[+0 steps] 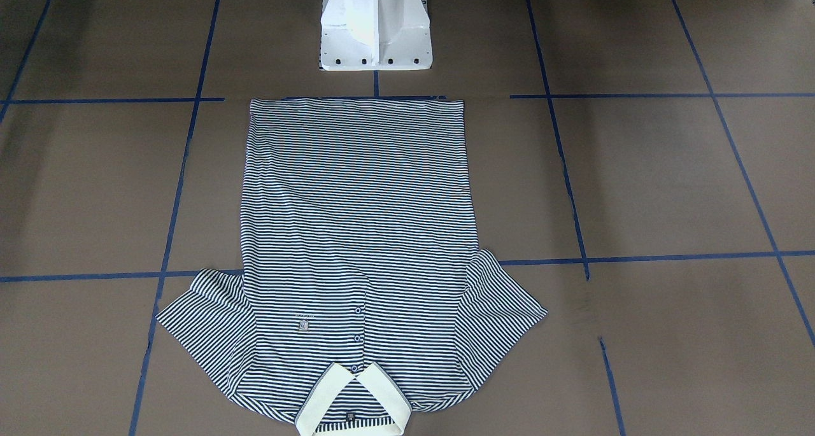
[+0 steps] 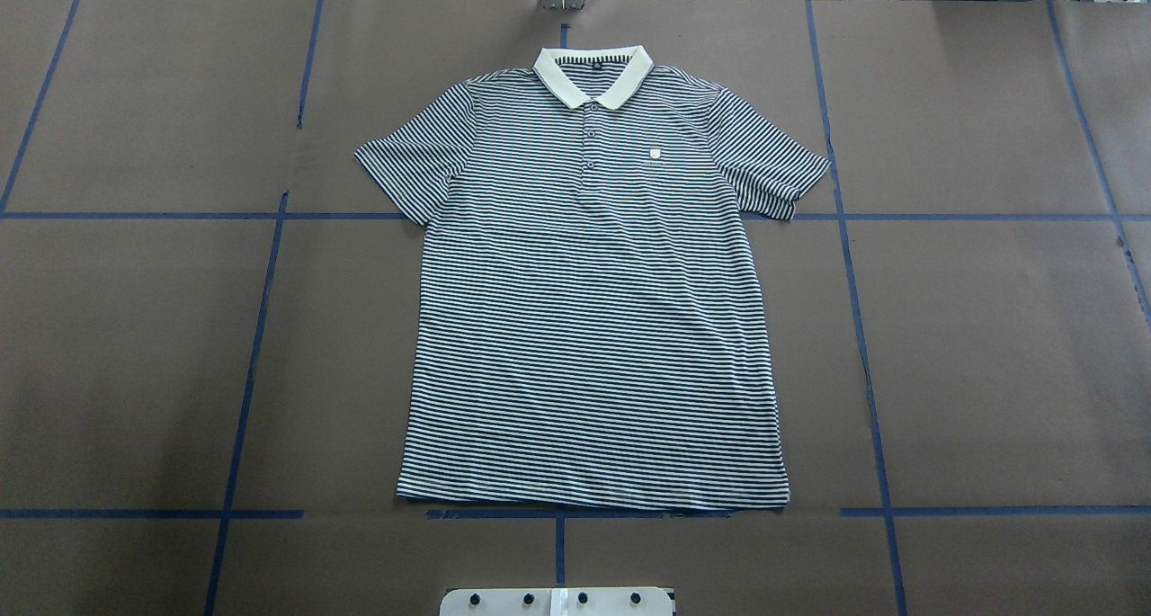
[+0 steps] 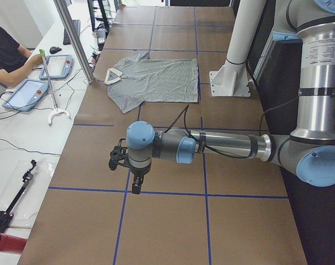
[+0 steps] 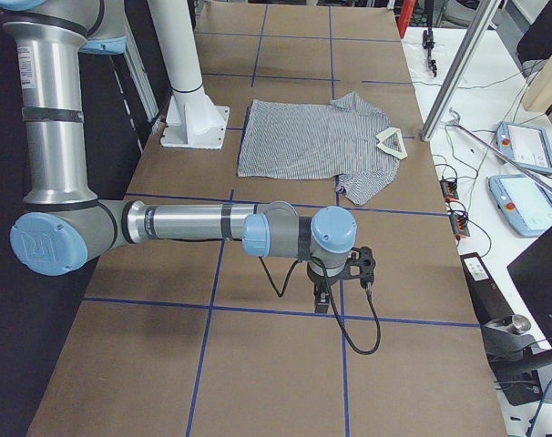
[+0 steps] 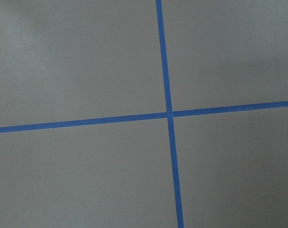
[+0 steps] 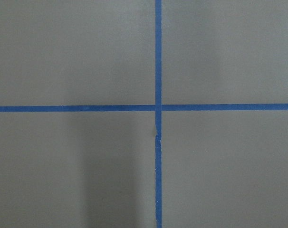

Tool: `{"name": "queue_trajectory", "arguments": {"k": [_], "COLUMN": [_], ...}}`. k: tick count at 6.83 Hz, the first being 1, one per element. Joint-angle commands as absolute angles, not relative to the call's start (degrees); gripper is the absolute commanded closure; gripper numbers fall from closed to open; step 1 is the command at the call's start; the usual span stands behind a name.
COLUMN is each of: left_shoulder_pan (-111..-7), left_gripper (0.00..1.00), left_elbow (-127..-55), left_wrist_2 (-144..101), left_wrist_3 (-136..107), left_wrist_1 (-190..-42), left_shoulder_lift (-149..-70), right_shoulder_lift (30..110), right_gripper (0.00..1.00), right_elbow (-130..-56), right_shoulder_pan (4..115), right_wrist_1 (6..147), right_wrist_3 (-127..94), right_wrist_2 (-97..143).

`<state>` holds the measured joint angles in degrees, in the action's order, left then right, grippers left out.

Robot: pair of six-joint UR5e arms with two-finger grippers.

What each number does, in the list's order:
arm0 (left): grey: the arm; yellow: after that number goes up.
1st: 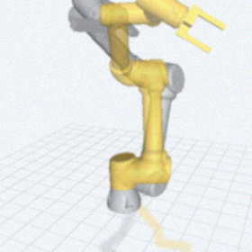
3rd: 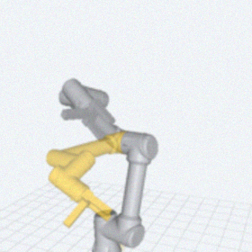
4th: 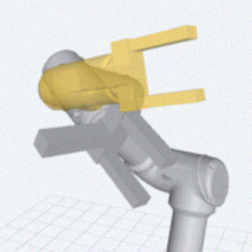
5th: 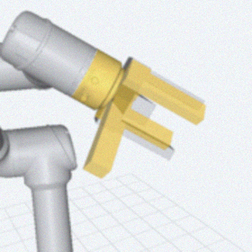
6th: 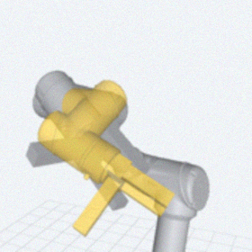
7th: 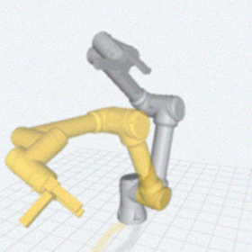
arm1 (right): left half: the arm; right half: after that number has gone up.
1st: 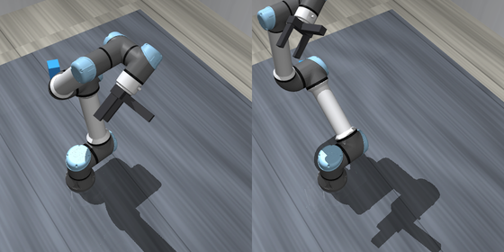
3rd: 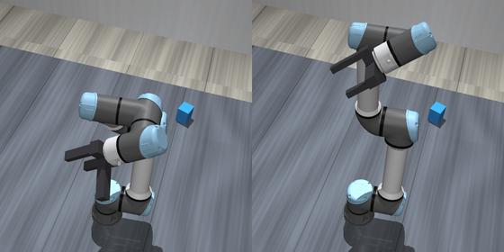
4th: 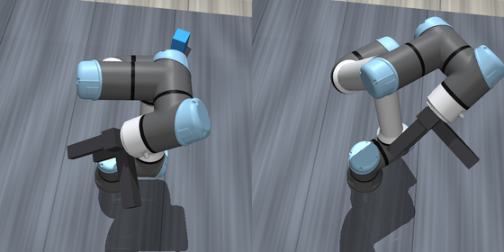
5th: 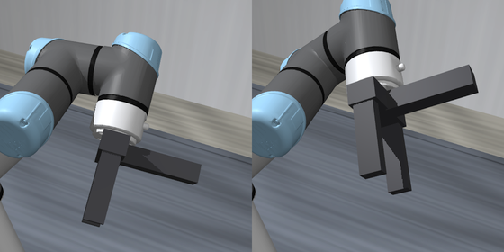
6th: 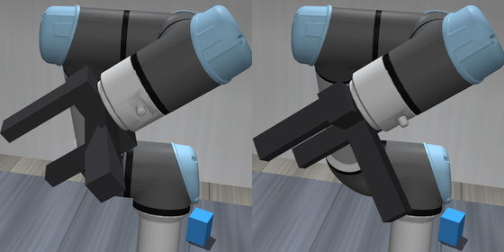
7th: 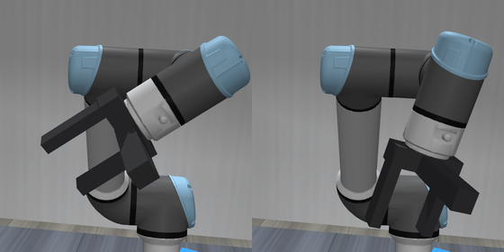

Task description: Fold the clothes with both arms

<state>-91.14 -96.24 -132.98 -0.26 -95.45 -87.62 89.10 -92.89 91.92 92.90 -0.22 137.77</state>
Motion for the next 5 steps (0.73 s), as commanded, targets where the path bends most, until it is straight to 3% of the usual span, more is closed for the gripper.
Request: {"name": "queue_trajectory", "arguments": {"k": [1,2,5], "left_shoulder_pan": [-91.14,-91.06,-86.78], "left_gripper": [0.0,0.0,0.0], "left_elbow": [-96.33,-96.42,-94.94], "left_wrist_2": [-132.98,-132.98,-132.98], "left_wrist_3": [-0.26,-0.35,-1.14], "left_wrist_1": [-95.54,-96.32,-97.56], "left_shoulder_lift": [-87.8,-88.32,-101.56], "right_shoulder_lift": [88.69,88.59,85.87], "right_gripper": [0.0,0.0,0.0], "right_elbow": [-93.68,-93.78,-91.52], "right_shoulder_pan": [91.93,91.85,87.65], "right_wrist_1": [92.9,92.9,81.17], "right_wrist_3": [-0.35,-0.35,-4.38], "right_wrist_2": [137.38,137.63,142.08]}}
